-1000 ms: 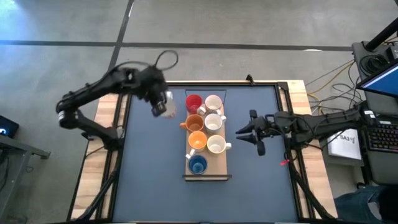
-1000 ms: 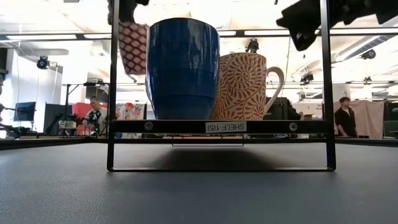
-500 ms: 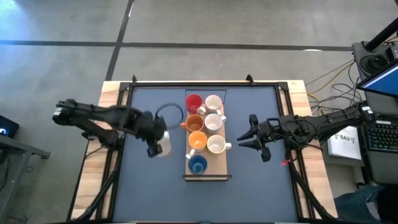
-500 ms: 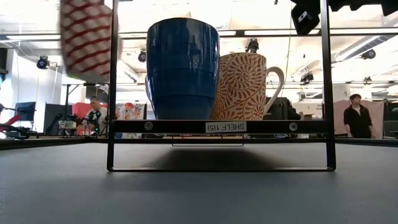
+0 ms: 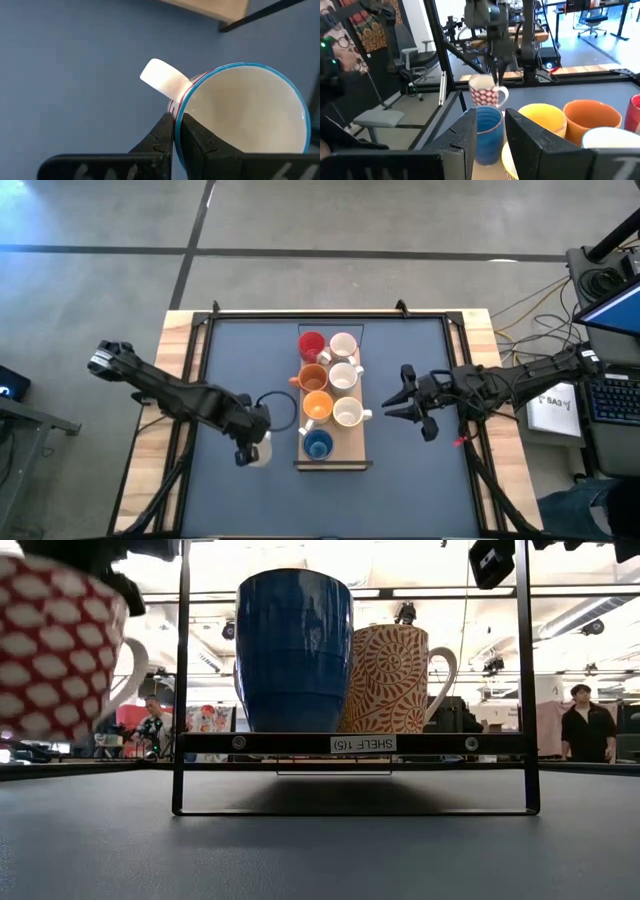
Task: Place coffee mugs
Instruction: Put the red patterned mug on the shelf
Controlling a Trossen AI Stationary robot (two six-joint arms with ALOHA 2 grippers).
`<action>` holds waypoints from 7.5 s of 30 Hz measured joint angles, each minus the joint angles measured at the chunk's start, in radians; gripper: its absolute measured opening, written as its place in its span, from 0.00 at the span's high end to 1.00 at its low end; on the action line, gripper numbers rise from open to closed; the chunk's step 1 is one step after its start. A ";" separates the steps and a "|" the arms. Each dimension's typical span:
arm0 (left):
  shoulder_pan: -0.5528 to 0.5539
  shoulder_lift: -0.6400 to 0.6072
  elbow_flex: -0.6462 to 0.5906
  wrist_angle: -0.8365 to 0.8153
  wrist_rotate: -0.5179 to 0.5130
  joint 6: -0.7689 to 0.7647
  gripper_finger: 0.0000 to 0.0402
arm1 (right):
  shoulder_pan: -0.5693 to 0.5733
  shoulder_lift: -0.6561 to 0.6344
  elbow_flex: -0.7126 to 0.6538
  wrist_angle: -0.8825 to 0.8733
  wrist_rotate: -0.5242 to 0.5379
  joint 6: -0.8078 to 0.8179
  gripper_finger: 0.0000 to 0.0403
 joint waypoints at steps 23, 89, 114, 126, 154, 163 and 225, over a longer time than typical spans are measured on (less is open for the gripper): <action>-0.015 -0.004 -0.187 0.194 -0.125 -0.013 0.97 | 0.009 0.154 0.050 0.144 0.001 0.007 0.77; -0.253 -0.270 -0.090 0.241 -0.776 0.247 0.57 | 0.195 0.997 1.018 -0.335 0.303 -0.084 0.77; -0.363 -0.298 -0.090 0.236 -1.092 0.259 0.57 | 0.165 1.514 1.751 -0.743 0.341 -0.193 0.77; -0.368 -0.305 -0.090 0.224 -1.079 0.260 0.57 | 0.153 1.627 1.823 -0.741 0.339 -0.232 0.77; -0.368 -0.301 -0.091 0.214 -1.046 0.225 0.57 | 0.164 1.674 1.822 -0.701 0.447 -0.302 0.77; -0.368 -0.301 -0.092 0.215 -1.019 0.217 0.57 | 0.169 1.624 1.821 -0.695 0.444 -0.268 0.77; -0.429 0.031 -0.098 -0.048 -0.566 -0.103 1.00 | 0.510 1.411 1.646 -0.812 0.680 -0.143 0.84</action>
